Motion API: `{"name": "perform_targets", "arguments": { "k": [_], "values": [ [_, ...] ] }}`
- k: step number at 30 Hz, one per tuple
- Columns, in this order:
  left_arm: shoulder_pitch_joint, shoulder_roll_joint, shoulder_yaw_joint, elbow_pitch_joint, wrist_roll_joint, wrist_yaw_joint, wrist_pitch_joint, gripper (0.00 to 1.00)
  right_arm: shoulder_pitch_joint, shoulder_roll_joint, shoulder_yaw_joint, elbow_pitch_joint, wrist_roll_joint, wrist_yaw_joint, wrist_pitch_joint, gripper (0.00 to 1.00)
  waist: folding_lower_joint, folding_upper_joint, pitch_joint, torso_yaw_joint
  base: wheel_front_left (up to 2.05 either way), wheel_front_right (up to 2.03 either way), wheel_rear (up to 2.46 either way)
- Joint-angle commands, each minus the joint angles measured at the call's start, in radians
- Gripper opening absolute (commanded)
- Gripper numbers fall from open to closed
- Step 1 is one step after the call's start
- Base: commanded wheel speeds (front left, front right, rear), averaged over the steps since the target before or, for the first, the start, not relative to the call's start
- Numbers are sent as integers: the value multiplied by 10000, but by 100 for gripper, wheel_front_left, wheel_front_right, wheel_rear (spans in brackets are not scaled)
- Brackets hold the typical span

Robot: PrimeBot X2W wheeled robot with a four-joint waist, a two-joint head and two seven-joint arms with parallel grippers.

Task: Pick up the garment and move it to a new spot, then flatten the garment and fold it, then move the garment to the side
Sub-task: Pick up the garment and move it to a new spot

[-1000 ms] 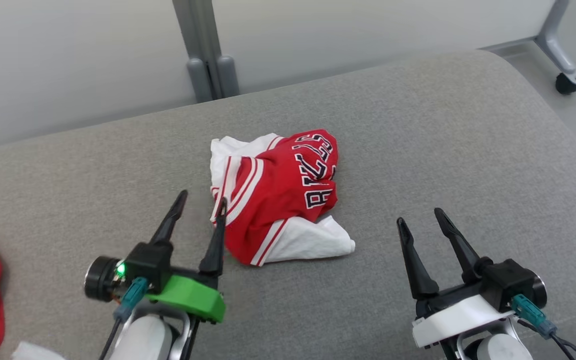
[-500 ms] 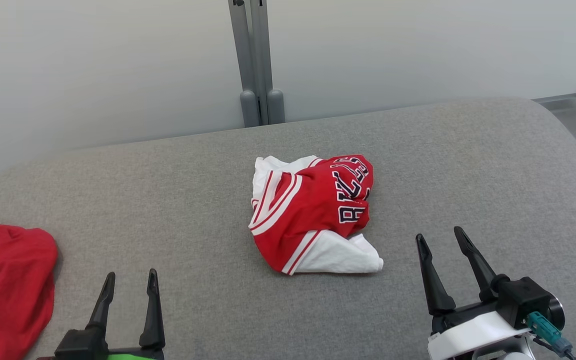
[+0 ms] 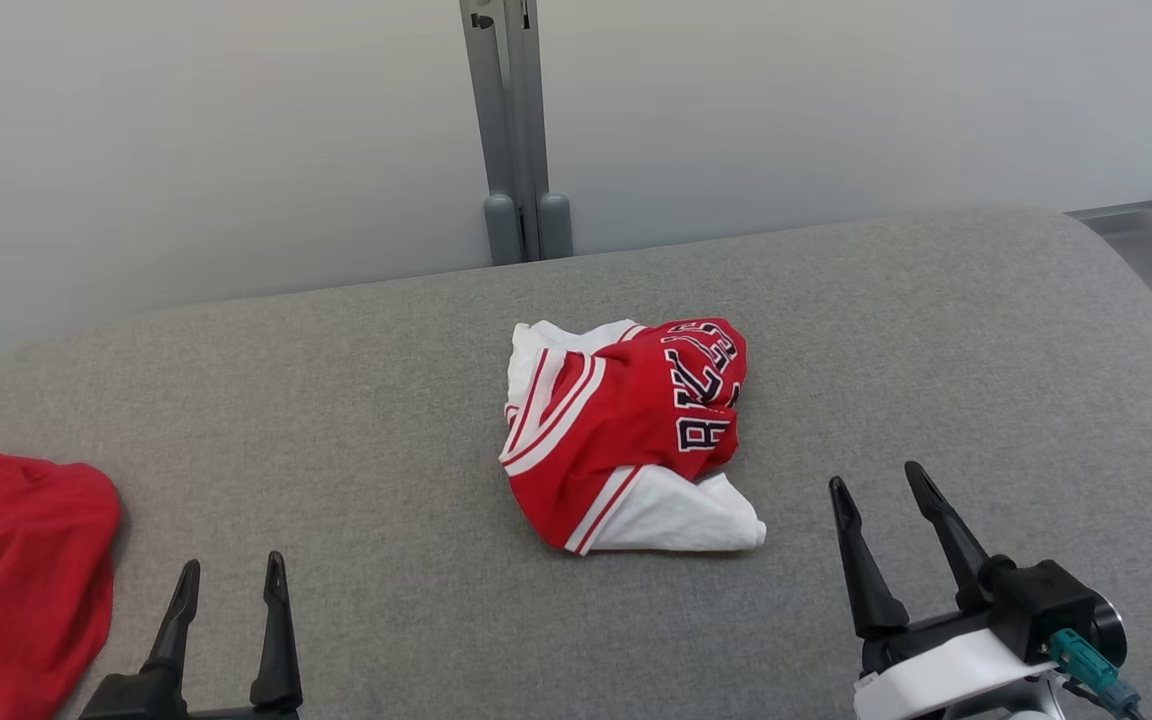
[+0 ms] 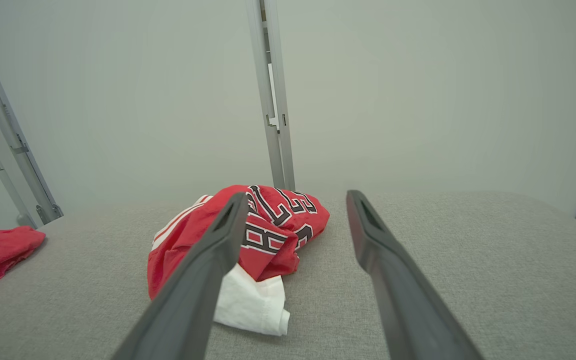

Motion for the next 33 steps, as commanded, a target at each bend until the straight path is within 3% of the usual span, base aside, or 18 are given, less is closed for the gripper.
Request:
{"name": "perform_targets", "arguments": {
  "k": [1, 33],
  "values": [
    [90, -7, 37, 22, 110, -65, -5, 100, 62, -19, 6, 43, 40, -14, -31, 100, 1, 0, -18, 7, 0, 0, 0],
    [153, -15, -213, 254, -165, 23, -5, 100, 96, -19, 1, 139, 69, -14, -31, 100, 1, 0, -23, 120, 0, 0, 0]
  ]
}}
